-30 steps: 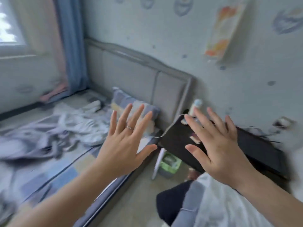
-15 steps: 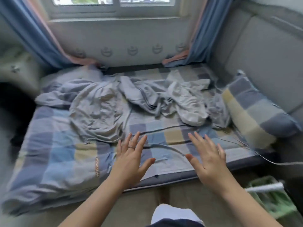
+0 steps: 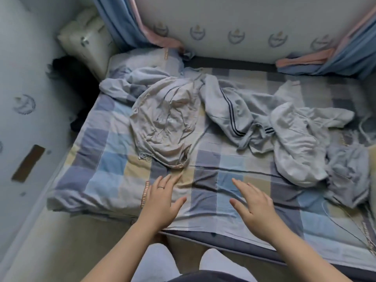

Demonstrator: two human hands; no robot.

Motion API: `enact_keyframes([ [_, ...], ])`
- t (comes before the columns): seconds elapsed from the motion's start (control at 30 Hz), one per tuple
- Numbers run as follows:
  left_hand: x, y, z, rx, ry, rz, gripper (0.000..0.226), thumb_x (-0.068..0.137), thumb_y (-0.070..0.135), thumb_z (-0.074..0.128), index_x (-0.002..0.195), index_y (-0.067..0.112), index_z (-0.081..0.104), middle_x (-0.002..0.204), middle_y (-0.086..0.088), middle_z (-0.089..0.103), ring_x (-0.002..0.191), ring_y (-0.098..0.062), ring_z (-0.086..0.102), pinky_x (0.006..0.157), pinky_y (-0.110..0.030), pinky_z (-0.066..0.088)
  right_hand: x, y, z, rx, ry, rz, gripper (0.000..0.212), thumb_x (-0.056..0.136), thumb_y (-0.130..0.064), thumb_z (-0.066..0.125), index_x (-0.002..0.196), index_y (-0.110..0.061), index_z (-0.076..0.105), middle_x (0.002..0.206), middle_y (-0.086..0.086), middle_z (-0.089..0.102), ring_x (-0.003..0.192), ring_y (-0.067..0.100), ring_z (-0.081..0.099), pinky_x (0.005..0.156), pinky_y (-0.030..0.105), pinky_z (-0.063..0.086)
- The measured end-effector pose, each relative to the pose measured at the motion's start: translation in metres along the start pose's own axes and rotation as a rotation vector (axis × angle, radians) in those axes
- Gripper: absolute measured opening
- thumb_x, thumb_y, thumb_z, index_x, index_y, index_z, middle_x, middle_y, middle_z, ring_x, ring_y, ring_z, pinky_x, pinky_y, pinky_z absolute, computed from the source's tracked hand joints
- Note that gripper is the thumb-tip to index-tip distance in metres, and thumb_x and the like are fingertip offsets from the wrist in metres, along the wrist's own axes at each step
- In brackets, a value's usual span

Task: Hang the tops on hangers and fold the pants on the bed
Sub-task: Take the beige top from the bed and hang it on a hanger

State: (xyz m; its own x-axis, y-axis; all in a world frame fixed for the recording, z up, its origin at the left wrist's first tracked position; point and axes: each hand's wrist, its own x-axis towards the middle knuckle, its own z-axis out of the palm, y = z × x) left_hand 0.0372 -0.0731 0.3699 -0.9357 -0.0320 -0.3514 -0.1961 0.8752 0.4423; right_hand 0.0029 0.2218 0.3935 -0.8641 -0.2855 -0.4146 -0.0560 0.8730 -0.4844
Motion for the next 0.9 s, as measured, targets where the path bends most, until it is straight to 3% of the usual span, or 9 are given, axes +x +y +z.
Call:
enact_keyframes([
  [0.3, 0.092, -0.141, 0.006, -0.082, -0.175, -0.211, 0.065, 0.096, 0.05, 0.056, 0.153, 0.029, 0.034, 0.161, 0.006, 0.032, 0.15, -0.021, 0.022, 0.121, -0.038, 0.02, 0.146, -0.052, 0.07, -0.073, -0.166, 0.05, 0.06, 0.101, -0.058, 0.036, 0.156, -0.045, 0.016, 0.161, -0.016, 0.029, 0.152, 0.012, 0.019, 0.12, 0.039, 0.019],
  [0.5, 0.228, -0.273, 0.048, -0.195, -0.163, -0.321, 0.062, 0.097, 0.043, 0.058, 0.152, 0.026, 0.036, 0.157, 0.006, 0.038, 0.144, -0.022, 0.03, 0.117, -0.039, 0.028, 0.307, -0.088, 0.184, -0.092, -0.242, -0.008, 0.061, 0.101, -0.054, 0.041, 0.155, -0.046, 0.015, 0.156, -0.021, 0.033, 0.146, 0.005, 0.025, 0.115, 0.033, 0.023],
  [0.67, 0.372, -0.373, 0.071, -0.345, 0.051, -0.357, 0.078, 0.091, 0.037, 0.07, 0.155, 0.017, 0.03, 0.158, -0.01, 0.037, 0.144, -0.029, 0.035, 0.119, -0.038, 0.027, 0.466, -0.104, 0.266, -0.072, -0.176, -0.04, 0.066, 0.099, -0.05, 0.048, 0.157, -0.041, 0.018, 0.157, -0.01, 0.037, 0.145, 0.015, 0.031, 0.114, 0.04, 0.031],
  [0.8, 0.476, -0.409, 0.064, -0.505, 0.221, -0.369, 0.095, 0.086, 0.037, 0.076, 0.159, 0.019, 0.017, 0.161, -0.011, 0.03, 0.146, -0.027, 0.034, 0.117, -0.033, 0.026, 0.563, -0.126, 0.295, 0.019, -0.075, -0.043, 0.068, 0.1, -0.043, 0.052, 0.159, -0.034, 0.019, 0.157, 0.002, 0.04, 0.144, 0.024, 0.037, 0.115, 0.045, 0.033],
  [0.87, 0.512, -0.416, 0.06, -0.613, 0.297, -0.41, 0.083, 0.086, 0.028, 0.076, 0.153, 0.017, 0.028, 0.151, -0.01, 0.046, 0.135, -0.027, 0.047, 0.105, -0.026, 0.035, 0.591, -0.135, 0.302, 0.082, -0.041, -0.02, 0.069, 0.101, -0.043, 0.052, 0.159, -0.033, 0.018, 0.159, 0.002, 0.038, 0.144, 0.024, 0.038, 0.115, 0.039, 0.032],
  [0.9, 0.522, -0.417, 0.061, -0.609, 0.312, -0.416, 0.066, 0.087, 0.023, 0.075, 0.143, 0.015, 0.042, 0.14, -0.009, 0.056, 0.126, -0.028, 0.055, 0.097, -0.025, 0.04, 0.6, -0.139, 0.304, 0.129, -0.029, 0.002, 0.07, 0.101, -0.043, 0.053, 0.159, -0.033, 0.017, 0.16, 0.002, 0.036, 0.144, 0.023, 0.038, 0.115, 0.038, 0.031],
])
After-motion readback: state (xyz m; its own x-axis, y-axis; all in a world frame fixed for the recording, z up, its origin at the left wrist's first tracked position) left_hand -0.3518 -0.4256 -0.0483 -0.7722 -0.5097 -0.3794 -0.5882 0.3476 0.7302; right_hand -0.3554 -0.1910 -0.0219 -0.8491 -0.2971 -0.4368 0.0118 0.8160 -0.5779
